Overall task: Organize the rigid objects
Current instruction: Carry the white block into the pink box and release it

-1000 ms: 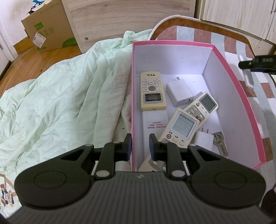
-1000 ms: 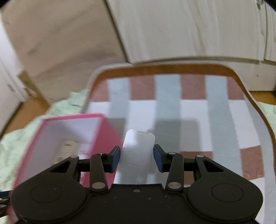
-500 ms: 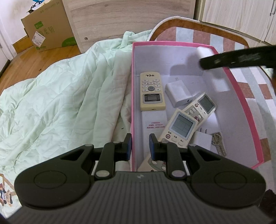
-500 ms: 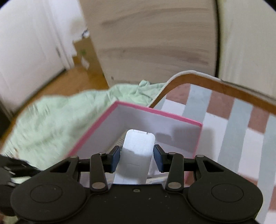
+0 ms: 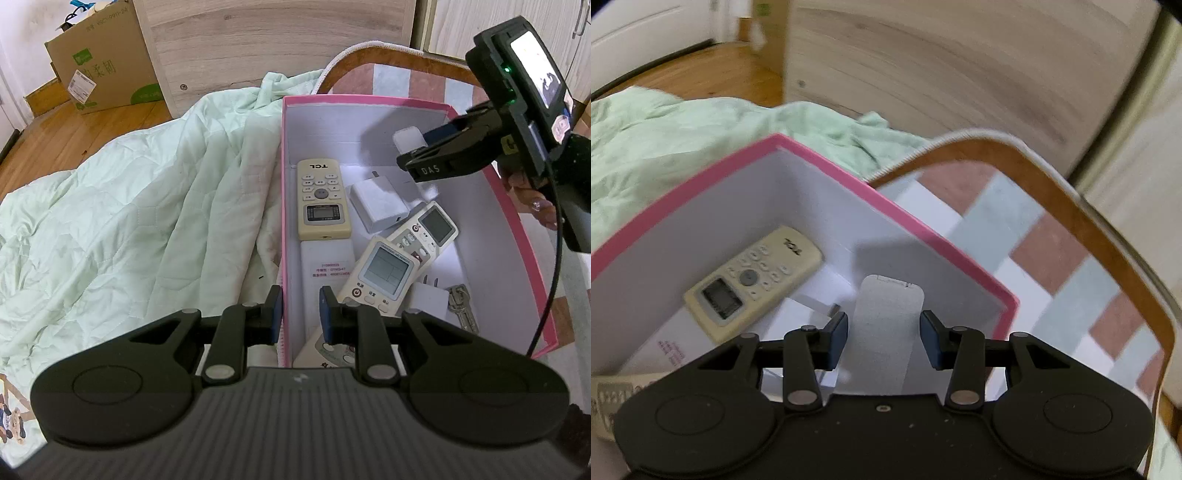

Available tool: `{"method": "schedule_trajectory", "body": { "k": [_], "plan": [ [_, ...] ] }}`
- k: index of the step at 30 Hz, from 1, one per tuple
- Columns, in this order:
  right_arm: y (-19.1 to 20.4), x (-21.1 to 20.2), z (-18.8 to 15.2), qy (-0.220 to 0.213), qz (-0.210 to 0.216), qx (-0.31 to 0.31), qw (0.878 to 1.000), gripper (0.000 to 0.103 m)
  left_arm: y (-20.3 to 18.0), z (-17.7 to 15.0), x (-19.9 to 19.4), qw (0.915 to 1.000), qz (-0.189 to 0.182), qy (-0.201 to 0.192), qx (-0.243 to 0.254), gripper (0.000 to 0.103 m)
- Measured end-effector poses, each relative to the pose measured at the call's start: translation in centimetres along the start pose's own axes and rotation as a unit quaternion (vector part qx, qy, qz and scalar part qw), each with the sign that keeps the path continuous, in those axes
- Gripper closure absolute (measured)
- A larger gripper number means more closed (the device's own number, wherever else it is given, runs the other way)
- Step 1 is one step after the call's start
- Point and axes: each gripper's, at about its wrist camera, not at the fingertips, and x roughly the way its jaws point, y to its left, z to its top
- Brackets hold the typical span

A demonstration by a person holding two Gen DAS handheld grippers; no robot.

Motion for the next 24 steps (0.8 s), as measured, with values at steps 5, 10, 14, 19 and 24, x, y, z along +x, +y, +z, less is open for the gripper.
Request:
{"method": "schedule_trajectory", "body": {
  "k": [5,10,14,19,24],
  "plan": [
    [-1.1,-1.3,-0.2,-0.024,0.002,0.051,0.998,0.051,0.1,0.0,0.0,1.0000,-0.002,-0.001,0.003,0.083],
    [-2.5,-4.6,-1.8,-0.054,0.041,0.118,0.991,0.051,0.5,0.0,-0.5,1.0000,0.001,-0.003,-0.002,0.083],
    [-2.7,-7.4,-4.0,-0.077,0.039,0.138,0.987,0.051,0.9,0.1,-1.3,0.9999,0.005,-0.009,-0.008,0.083],
    [-2.8,-11.5,-5.8,-0.113,0.046,0.162,0.979,0.051,0.7,0.1,-3.2,0.9994,0.021,-0.024,-0.010,0.083],
    [-2.3,-16.2,-7.1,-0.150,0.061,0.193,0.968,0.051,-0.4,0.2,-6.2,0.9989,0.008,-0.044,-0.012,0.083]
  ]
}}
